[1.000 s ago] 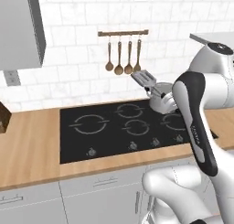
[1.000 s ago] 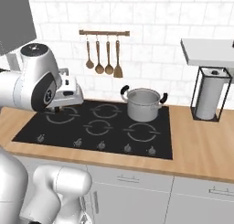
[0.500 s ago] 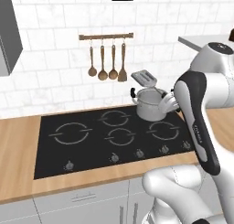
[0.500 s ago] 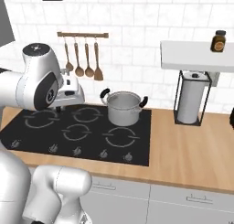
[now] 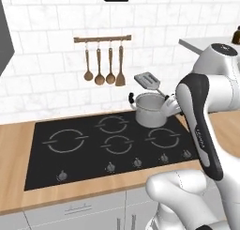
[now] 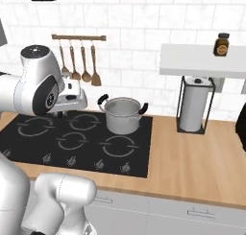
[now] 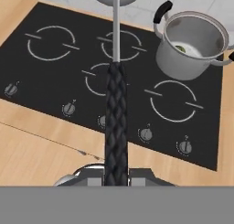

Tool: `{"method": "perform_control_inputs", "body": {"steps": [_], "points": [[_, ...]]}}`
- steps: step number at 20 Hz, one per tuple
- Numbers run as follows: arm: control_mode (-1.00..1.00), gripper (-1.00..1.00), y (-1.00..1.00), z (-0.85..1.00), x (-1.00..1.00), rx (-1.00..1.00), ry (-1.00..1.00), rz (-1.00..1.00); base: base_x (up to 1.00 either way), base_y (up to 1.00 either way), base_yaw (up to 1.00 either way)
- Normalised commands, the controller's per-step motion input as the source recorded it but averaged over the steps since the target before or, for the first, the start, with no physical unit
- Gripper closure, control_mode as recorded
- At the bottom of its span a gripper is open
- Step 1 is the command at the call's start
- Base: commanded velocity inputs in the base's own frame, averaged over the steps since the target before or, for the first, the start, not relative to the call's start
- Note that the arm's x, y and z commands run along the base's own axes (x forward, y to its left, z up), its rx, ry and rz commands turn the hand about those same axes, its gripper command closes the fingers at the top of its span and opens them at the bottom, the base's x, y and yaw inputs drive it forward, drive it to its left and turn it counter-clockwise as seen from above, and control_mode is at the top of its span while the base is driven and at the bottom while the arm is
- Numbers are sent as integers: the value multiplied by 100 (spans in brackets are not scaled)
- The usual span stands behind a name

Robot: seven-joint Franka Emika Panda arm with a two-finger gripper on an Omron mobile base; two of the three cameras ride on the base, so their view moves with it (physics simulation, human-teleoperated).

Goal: Put the lime and eggplant in the pot. Retrieve the spatula and lightly stir the vegetables in the pot.

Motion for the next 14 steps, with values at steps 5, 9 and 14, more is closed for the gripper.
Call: {"method": "perform_control_inputs", "body": {"steps": [5,9,14], "points": [[100,100,0,0,0,0,0,0,41,-37,0],[100,100,0,0,0,0,0,0,65,0,0],[100,100,0,0,0,0,0,0,66,0,0]]}}
